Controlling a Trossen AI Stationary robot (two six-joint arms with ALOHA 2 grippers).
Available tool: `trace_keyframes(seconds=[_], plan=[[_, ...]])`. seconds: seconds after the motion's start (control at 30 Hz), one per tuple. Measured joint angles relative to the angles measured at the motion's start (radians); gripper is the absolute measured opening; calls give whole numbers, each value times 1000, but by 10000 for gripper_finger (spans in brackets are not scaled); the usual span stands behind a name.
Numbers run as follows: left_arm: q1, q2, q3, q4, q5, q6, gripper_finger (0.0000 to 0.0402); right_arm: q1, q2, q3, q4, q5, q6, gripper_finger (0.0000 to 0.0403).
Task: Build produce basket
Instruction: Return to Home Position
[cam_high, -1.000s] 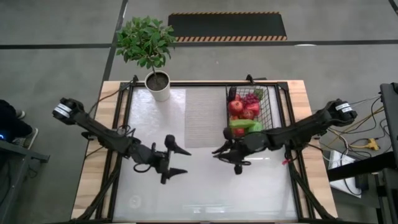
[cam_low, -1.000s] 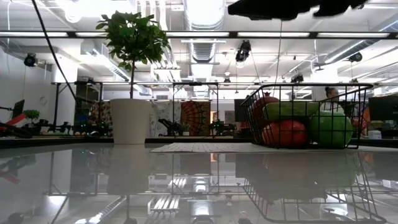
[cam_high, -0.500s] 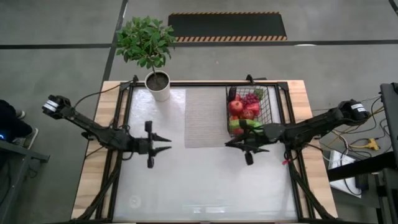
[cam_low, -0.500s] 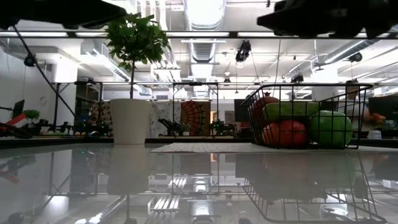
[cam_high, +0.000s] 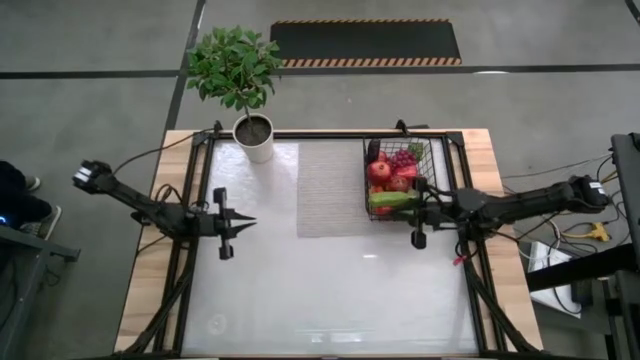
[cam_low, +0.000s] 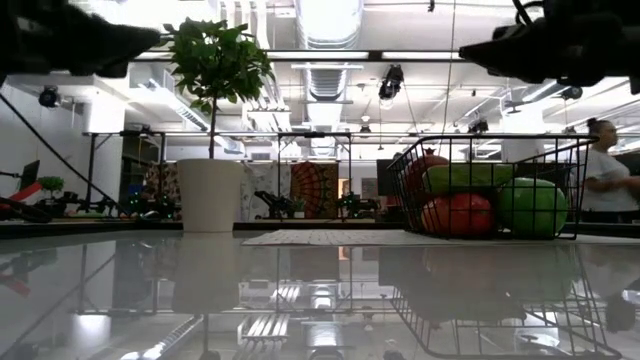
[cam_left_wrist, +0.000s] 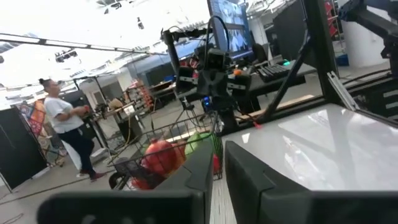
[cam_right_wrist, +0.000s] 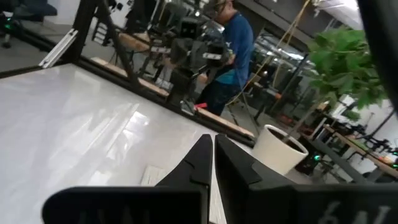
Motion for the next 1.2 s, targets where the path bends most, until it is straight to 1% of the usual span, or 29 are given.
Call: trace_keyframes(seconds=[0.1, 0.2, 0.3, 0.4, 0.47, 0.53, 0.7, 0.77, 0.83, 0.97, 1.07, 1.2], plan=[[0, -73, -41, -2, -17, 15, 20, -8, -67, -36, -2, -1, 4, 8], [0, -128, -42, -47, -25, 20, 19, -8, -125, -69, 4, -1, -2, 8], [0, -169, -42, -37, -26, 23, 19, -8, -184, -100, 27, -1, -41, 8], [0, -198, -42, -71, -26, 29, 19, -8, -248, -142, 94, 0, -81, 8], [0, -214, -42, -74, -29, 43, 19, -8, -293, -159, 123, 0, -83, 8], [0, -224, -43, -81, -39, 68, 19, -8, -331, -159, 108, -1, -80, 8], [0, -224, -43, -87, -106, 79, 19, -8, -387, -159, 115, 18, -135, 8], [0, -218, -44, -88, -113, 79, 19, -8, -414, -159, 133, 31, -138, 8], [0, -210, -44, -87, -113, 79, 19, -8, -447, -159, 139, 64, -72, 8], [0, -194, -44, -87, -114, 78, 19, -8, -476, -159, 131, 160, 157, 8], [0, -184, -45, -88, -114, 77, 19, -8, -476, -159, 133, 185, 290, 9], [0, -172, -45, -87, -114, 76, 19, -8, -466, -159, 123, 185, 406, 8]])
